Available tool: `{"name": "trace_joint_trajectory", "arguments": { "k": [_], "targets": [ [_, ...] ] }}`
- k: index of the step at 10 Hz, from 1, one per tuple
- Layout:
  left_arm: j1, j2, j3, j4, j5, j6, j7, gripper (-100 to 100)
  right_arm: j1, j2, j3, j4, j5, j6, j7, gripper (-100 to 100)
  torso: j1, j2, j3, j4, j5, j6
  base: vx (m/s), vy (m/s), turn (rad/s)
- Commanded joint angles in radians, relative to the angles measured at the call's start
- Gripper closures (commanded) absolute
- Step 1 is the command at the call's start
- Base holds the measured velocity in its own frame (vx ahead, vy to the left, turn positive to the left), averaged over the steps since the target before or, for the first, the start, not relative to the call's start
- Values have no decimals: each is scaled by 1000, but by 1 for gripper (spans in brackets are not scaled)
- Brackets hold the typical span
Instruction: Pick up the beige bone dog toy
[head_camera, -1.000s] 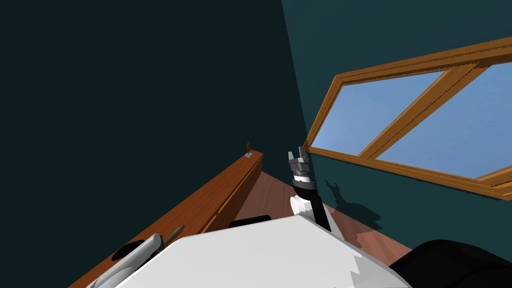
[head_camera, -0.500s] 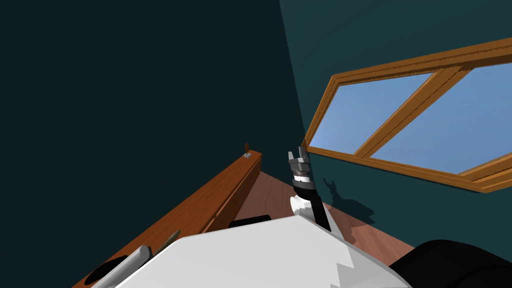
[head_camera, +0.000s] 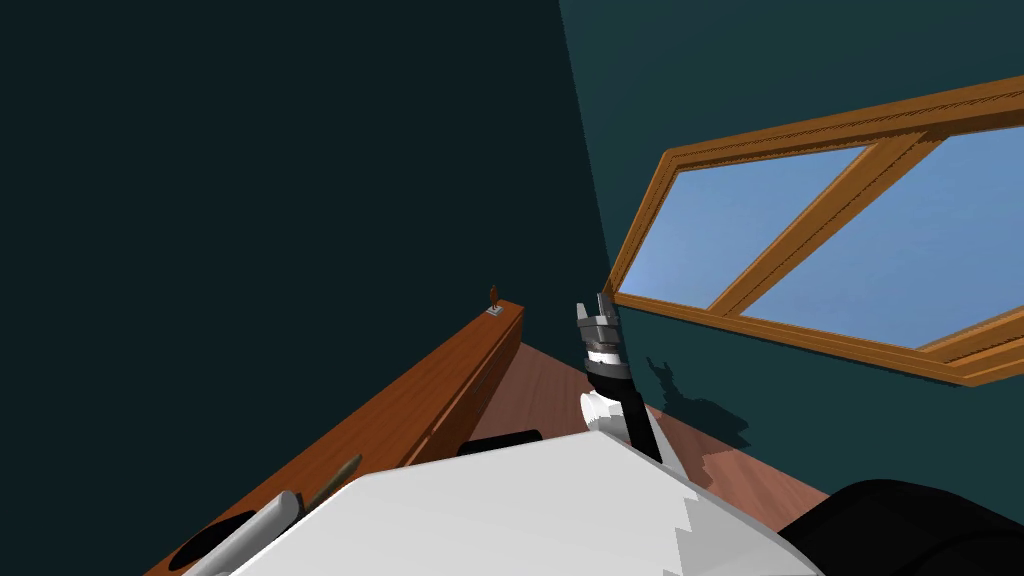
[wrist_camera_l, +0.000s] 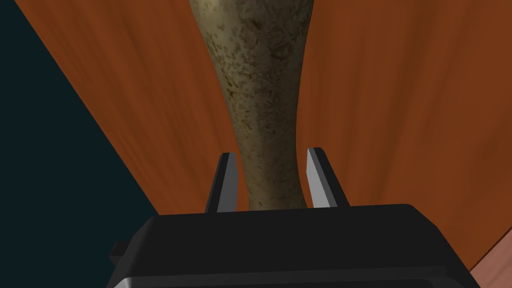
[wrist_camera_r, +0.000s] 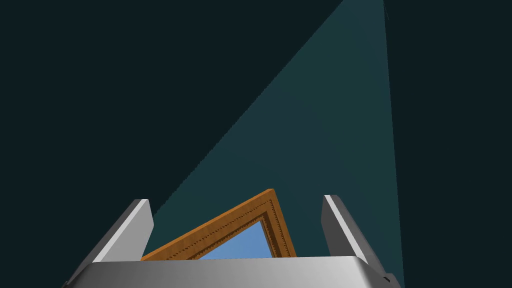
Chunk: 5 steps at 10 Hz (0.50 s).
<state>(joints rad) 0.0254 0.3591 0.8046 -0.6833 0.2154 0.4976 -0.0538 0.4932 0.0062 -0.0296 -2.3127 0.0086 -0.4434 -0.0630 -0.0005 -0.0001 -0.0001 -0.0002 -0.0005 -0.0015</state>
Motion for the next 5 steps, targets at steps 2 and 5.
{"name": "trace_joint_trajectory", "arguments": {
  "k": [2,5],
  "targets": [
    [0,0,0,0,0,0,0,0,0,0,0,0,0,0,0,0,0,0,0,0,0,0,0,0,0],
    [-96,7,-94,59,-70,8,80,100,0,0,0,0,0,0,0,0,0,2,1,0,1,-1,-31,3,248]
  ]
}}
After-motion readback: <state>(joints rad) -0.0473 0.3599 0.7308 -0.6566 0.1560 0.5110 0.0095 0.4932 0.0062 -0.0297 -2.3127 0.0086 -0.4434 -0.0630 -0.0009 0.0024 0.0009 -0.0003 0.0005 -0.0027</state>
